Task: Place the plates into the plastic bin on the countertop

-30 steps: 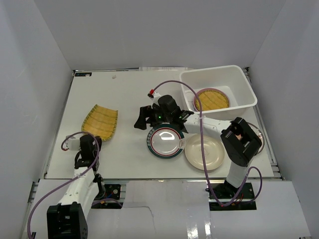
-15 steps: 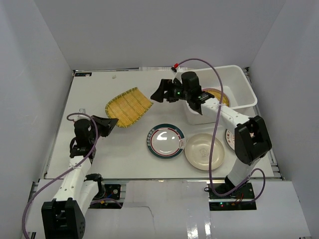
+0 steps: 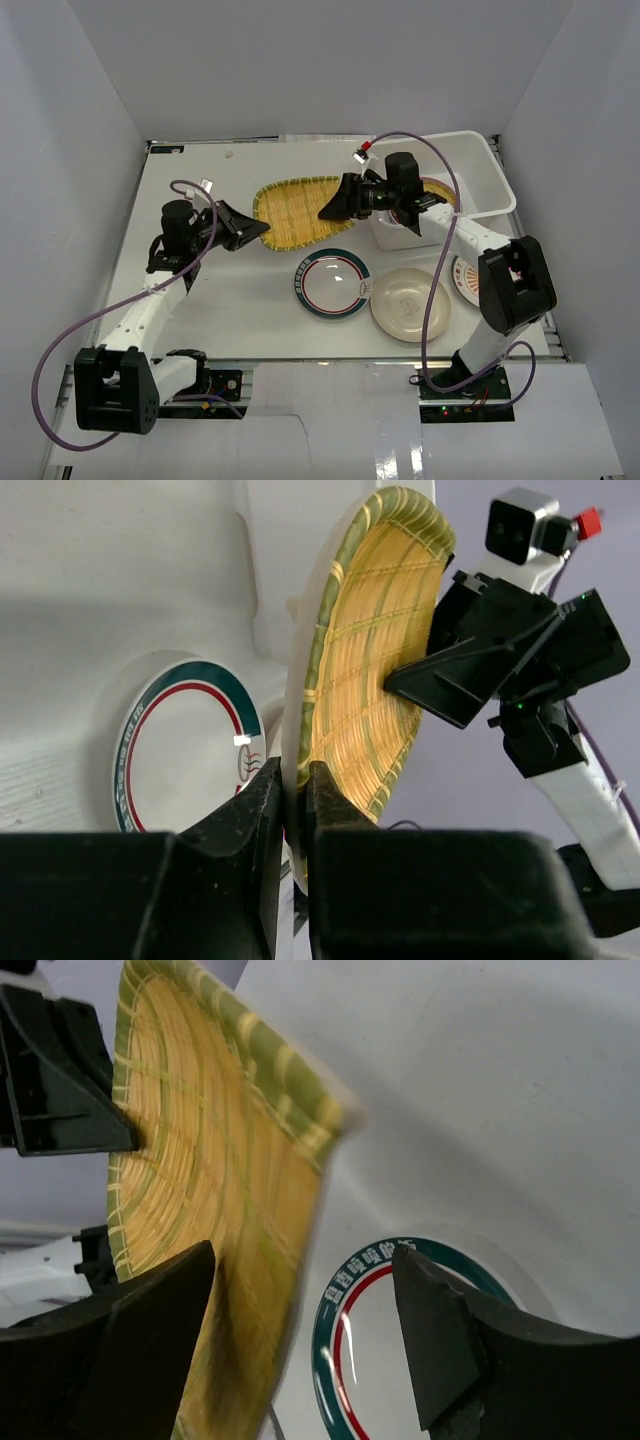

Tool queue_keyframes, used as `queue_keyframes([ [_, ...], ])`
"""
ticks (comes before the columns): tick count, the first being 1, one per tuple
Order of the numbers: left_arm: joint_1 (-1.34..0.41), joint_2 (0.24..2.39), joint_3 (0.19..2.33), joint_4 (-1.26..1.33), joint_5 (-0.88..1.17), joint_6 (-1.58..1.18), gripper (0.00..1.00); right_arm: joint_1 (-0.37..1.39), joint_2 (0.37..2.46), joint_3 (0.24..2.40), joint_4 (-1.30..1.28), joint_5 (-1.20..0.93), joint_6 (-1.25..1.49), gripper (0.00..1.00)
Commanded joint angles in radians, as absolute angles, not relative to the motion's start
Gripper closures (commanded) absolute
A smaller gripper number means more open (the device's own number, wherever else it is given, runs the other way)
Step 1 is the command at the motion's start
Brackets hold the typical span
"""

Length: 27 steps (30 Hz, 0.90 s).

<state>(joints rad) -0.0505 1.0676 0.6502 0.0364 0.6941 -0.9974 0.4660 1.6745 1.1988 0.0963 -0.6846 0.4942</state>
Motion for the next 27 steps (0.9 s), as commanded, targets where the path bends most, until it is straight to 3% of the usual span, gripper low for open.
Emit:
queue_keyframes([
  [1, -0.109, 1.098, 0.735, 0.077, 0.75, -0.934, 1.0, 0.468, 1.632, 1.175, 0.207, -0.773, 0.554, 0.28],
  [3, -0.144, 1.133, 0.773, 0.052, 0.746, -0.916, 1.0, 0.468, 1.612, 1.17, 0.209, -0.741, 0.555, 0.63],
  [4, -0.156, 1.141, 0.784, 0.043, 0.746, -0.904, 0.98, 0.466, 1.605, 1.17, 0.209, -0.72, 0.557, 0.75],
  [5, -0.158, 1.147, 0.794, 0.04, 0.749, -0.902, 0.89, 0.463, 1.597, 1.169, 0.207, -0.703, 0.56, 0.85],
  [6, -0.16, 1.15, 0.798, 0.038, 0.752, -0.9, 0.7, 0.46, 1.573, 1.167, 0.209, -0.687, 0.566, 0.92],
  [8, -0.164, 1.143, 0.807, 0.011, 0.735, -0.864, 0.54, 0.442, 1.531, 1.163, 0.209, -0.628, 0.564, 0.92],
  [9, -0.164, 1.138, 0.811, 0.006, 0.727, -0.847, 0.39, 0.43, 1.517, 1.163, 0.209, -0.614, 0.566, 0.92],
  [12, -0.164, 1.121, 0.812, -0.06, 0.704, -0.779, 0.23, 0.344, 1.467, 1.173, 0.209, -0.592, 0.584, 0.92],
  [19, -0.21, 1.124, 0.713, -0.138, 0.6, -0.704, 0.16, -0.08, 1.387, 1.123, 0.202, -0.611, 0.656, 0.92],
  [27, -0.323, 1.258, 0.638, -0.13, 0.519, -0.696, 0.15, -0.187, 1.494, 1.084, 0.112, -0.578, 0.586, 0.91],
])
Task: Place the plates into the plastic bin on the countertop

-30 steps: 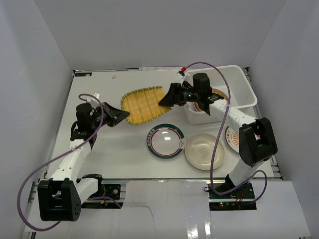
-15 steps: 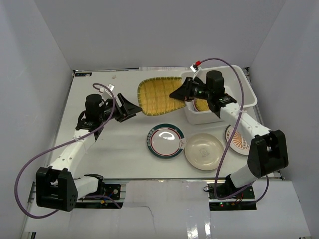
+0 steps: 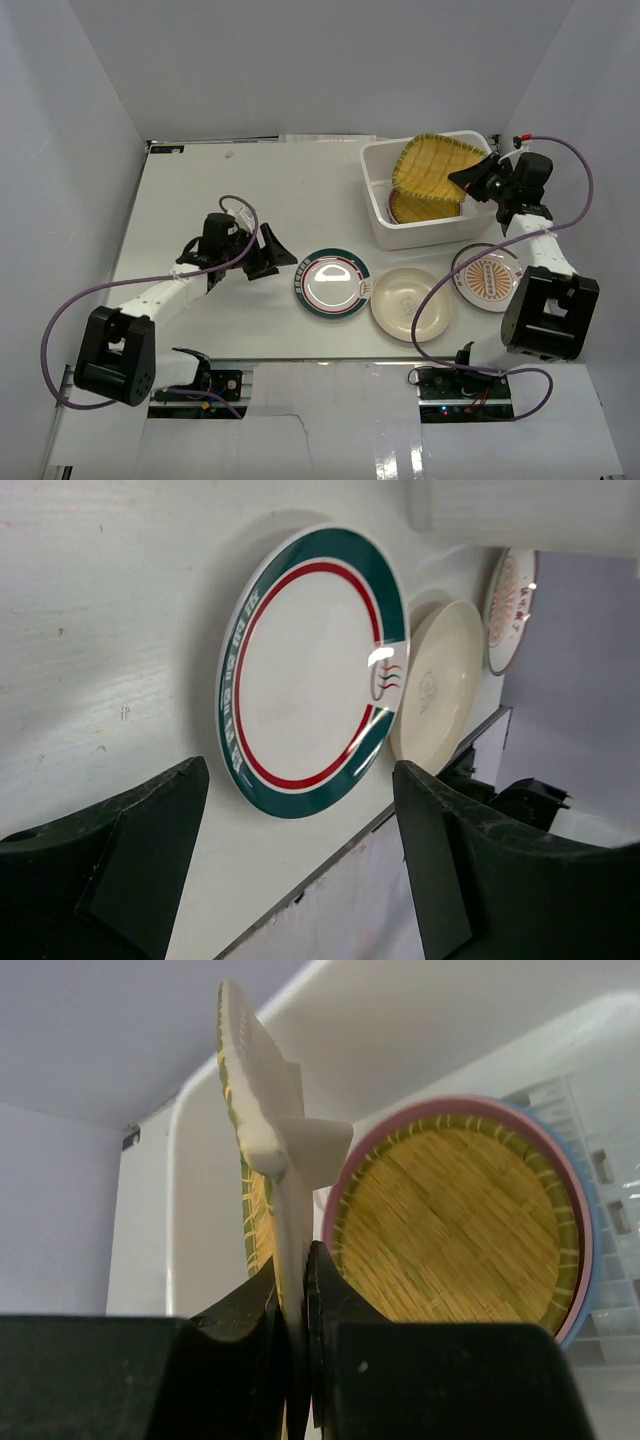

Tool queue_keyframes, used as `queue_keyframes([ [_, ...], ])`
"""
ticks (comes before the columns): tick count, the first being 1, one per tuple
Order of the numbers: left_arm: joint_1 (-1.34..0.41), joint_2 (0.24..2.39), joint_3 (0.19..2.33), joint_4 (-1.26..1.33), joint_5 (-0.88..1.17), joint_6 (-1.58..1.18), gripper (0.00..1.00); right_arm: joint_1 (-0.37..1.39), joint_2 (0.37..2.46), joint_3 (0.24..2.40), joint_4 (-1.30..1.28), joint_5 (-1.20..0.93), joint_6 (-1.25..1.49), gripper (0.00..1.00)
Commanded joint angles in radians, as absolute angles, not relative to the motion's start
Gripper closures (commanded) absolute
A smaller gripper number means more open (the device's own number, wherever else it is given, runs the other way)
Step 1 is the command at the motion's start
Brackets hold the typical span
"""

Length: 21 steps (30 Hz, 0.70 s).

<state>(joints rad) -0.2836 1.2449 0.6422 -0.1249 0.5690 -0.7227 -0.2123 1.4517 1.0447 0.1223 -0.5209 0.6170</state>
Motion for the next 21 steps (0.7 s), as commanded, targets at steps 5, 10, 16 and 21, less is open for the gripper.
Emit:
queue_keyframes([
  [5, -0.422, 1.313, 0.647, -0.129, 0.424, -0.699, 0.14, -0.186, 1.635, 1.184, 0.032, -0.617, 0.558, 0.78],
  [10, -0.472, 1.39, 0.646, -0.114, 0.336, -0.709, 0.14, -0.161, 1.663, 1.304, -0.107, -0.467, 0.469, 0.11],
  [16, -0.499, 1.457, 0.627, -0.04, 0.298, -0.736, 0.21, -0.155, 1.528, 1.283, -0.132, -0.181, 0.445, 0.08],
  [21, -0.509, 1.512, 0.626, -0.008, 0.282, -0.745, 0.45, -0.156, 1.395, 1.102, -0.123, -0.055, 0.451, 0.1],
])
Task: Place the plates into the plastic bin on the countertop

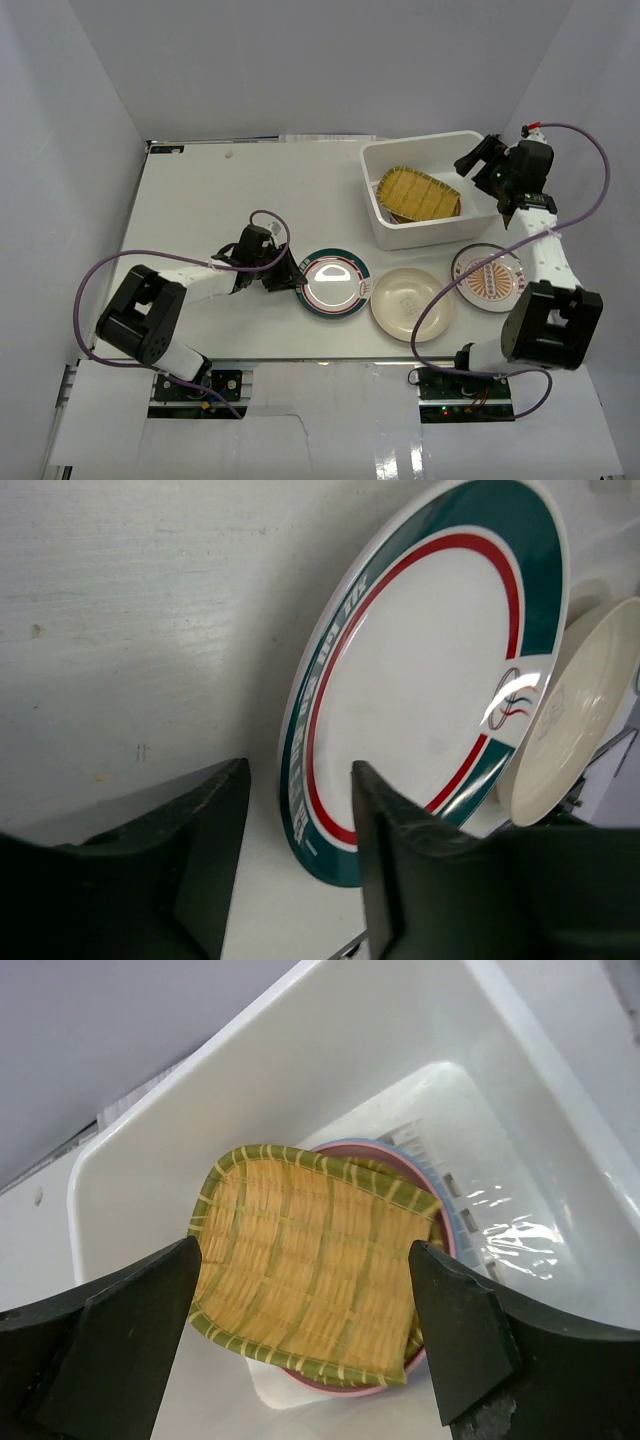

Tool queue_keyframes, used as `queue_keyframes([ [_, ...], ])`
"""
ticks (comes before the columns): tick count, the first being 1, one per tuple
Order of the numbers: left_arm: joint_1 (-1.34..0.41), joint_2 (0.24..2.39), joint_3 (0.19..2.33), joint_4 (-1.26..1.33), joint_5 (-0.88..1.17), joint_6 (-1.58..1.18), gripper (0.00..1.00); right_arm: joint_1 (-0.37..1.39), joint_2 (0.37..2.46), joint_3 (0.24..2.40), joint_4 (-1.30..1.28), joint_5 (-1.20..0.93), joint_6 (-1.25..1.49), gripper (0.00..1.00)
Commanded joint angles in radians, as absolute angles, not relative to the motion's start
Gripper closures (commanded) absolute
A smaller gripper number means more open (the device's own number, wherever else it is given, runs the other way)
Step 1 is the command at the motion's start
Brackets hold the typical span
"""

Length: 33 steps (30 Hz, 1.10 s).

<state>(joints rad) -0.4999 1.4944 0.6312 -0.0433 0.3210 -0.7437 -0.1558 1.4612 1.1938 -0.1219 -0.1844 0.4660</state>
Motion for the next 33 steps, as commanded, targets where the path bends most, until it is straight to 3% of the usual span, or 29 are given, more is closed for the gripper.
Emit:
queue_keyframes([
  [1, -0.512, 1.517, 0.623, 0.029, 0.279, -0.749, 0.5, -0.158, 1.352, 1.068, -0.121, -0.049, 0.454, 0.1],
  [3, -0.512, 1.531, 0.614, 0.043, 0.279, -0.755, 0.53, -0.156, 1.275, 0.963, -0.123, -0.009, 0.463, 0.1],
  [4, -0.514, 1.532, 0.611, 0.061, 0.279, -0.758, 0.62, -0.158, 1.241, 0.922, -0.12, 0.006, 0.472, 0.1],
  [6, -0.514, 1.534, 0.598, 0.08, 0.279, -0.765, 0.69, -0.16, 1.137, 0.843, -0.117, 0.133, 0.511, 0.02],
  [9, -0.517, 1.539, 0.574, 0.123, 0.29, -0.772, 0.72, -0.208, 1.008, 0.662, -0.136, 0.268, 0.578, 0.18],
  [11, -0.515, 1.542, 0.566, 0.135, 0.295, -0.77, 0.81, -0.308, 0.947, 0.596, -0.149, 0.291, 0.61, 0.26],
  [13, -0.517, 1.545, 0.557, 0.149, 0.299, -0.769, 0.87, -0.397, 0.87, 0.511, -0.15, 0.272, 0.65, 0.22],
  [15, -0.515, 1.546, 0.555, 0.153, 0.301, -0.769, 0.99, -0.501, 0.832, 0.471, -0.156, 0.226, 0.673, 0.17],
  [20, -0.515, 1.48, 0.526, 0.167, 0.299, -0.779, 1.0, -0.607, 0.815, 0.413, -0.178, 0.158, 0.713, 0.09],
  [33, -0.515, 1.229, 0.453, 0.117, 0.232, -0.815, 1.0, -0.657, 0.969, 0.307, -0.143, 0.081, 0.742, 0.15],
])
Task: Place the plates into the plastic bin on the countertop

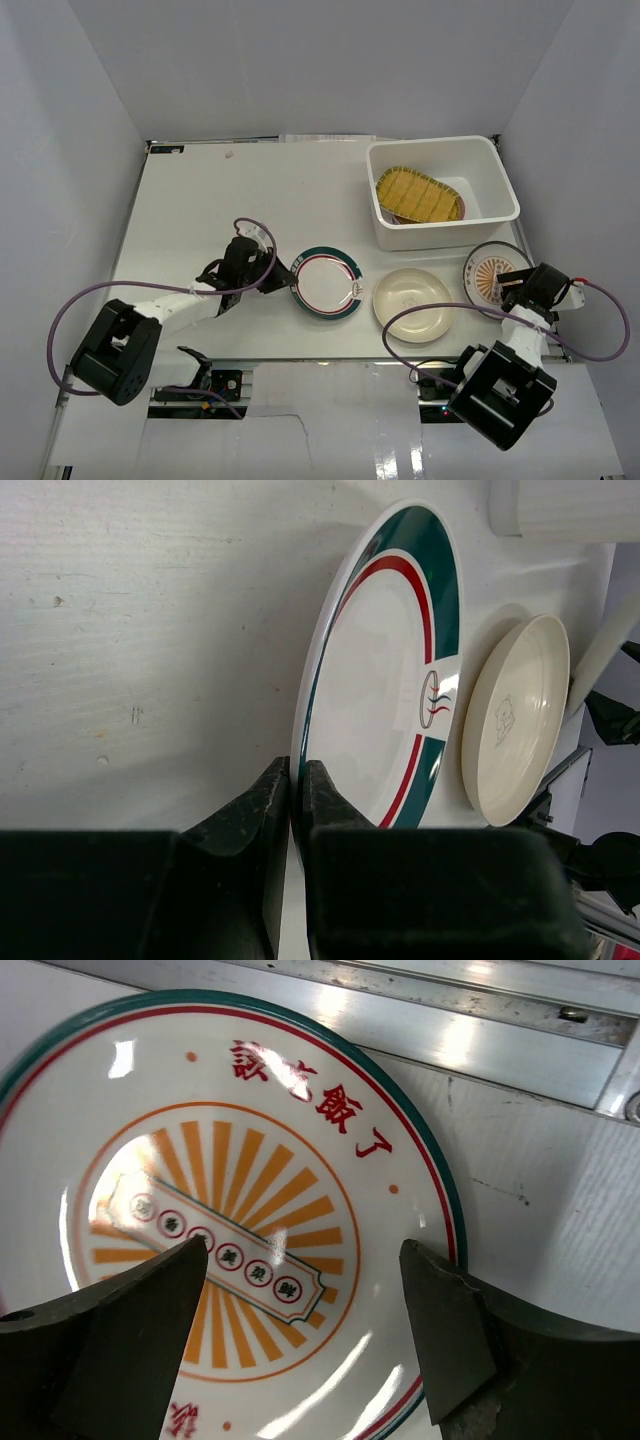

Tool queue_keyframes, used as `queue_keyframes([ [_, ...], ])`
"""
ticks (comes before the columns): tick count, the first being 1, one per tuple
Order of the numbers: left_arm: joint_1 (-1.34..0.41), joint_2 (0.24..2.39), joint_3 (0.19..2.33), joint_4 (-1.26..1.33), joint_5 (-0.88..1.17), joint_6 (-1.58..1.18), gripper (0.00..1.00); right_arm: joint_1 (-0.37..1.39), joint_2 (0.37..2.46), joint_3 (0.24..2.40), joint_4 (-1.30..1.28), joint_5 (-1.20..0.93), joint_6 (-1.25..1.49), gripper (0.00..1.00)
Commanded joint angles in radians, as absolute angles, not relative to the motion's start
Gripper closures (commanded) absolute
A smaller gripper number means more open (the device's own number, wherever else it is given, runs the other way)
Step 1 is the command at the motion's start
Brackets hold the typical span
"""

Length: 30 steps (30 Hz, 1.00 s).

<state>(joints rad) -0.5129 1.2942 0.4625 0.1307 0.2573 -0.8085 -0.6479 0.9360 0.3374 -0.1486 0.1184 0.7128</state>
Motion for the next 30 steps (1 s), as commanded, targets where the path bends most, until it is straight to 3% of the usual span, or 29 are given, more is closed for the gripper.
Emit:
queue_keyframes([
  [1, -0.517, 1.217, 0.454, 0.114, 0.235, -0.818, 1.0, -0.658, 0.98, 0.301, -0.134, 0.059, 0.745, 0.16],
  [5, -0.517, 1.157, 0.463, 0.094, 0.264, -0.833, 1.0, -0.661, 0.993, 0.293, -0.117, 0.038, 0.73, 0.15],
  [12, -0.515, 1.111, 0.485, 0.075, 0.27, -0.842, 1.0, -0.663, 0.83, 0.365, -0.178, 0.064, 0.658, 0.02],
  [21, -0.517, 1.042, 0.506, 0.048, 0.307, -0.851, 1.0, -0.68, 0.698, 0.327, -0.25, 0.195, 0.699, 0.0],
  [28, -0.515, 1.012, 0.508, 0.046, 0.348, -0.859, 1.0, -0.729, 0.803, 0.268, -0.201, 0.083, 0.71, 0.0],
  [30, -0.515, 1.006, 0.503, 0.046, 0.351, -0.859, 1.0, -0.736, 0.837, 0.256, -0.161, 0.039, 0.713, 0.08],
])
